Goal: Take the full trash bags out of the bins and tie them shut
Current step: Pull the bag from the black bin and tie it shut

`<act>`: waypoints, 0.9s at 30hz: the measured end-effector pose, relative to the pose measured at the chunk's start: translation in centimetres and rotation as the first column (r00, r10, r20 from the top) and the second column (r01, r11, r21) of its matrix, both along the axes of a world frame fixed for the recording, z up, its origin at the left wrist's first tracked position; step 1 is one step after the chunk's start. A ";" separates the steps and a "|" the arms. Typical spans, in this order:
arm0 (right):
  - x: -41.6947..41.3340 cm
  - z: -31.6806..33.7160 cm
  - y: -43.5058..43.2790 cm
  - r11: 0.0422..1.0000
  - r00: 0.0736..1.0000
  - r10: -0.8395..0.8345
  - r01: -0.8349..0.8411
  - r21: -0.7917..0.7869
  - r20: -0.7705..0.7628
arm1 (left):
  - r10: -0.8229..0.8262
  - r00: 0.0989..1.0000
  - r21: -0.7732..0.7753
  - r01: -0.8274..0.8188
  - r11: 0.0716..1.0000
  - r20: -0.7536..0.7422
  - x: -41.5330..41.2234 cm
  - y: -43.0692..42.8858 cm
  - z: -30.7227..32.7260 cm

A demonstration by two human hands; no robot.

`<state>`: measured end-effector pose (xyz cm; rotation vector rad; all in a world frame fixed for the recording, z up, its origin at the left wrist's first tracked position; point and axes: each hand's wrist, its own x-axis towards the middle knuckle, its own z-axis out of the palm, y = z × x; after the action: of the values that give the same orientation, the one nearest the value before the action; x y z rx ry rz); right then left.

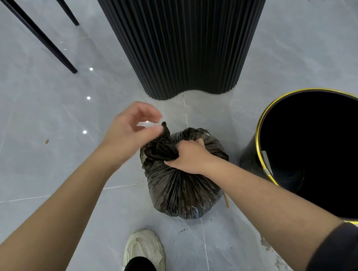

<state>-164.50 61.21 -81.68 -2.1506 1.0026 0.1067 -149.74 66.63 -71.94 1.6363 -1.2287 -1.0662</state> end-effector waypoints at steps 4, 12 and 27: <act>0.1 0.2 0.3 0.999 0.999 0.024 -0.025 -0.040 -0.025 | -0.412 0.631 0.184 0.396 0.900 0.658 -0.9 0.8 -2.8; -0.2 -0.2 0.3 0.999 0.999 0.041 -0.042 -0.034 -0.028 | -0.217 0.457 0.202 0.082 0.976 0.863 0.1 1.0 -4.7; 0.2 0.2 0.7 0.993 0.993 0.095 -0.099 -0.060 -0.067 | -0.509 0.328 0.430 0.286 0.857 0.796 -1.2 1.6 -6.5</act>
<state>-164.26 61.96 -81.52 -2.2664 0.9488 0.1939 -150.98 68.20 -78.41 2.2484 -2.4215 -0.5116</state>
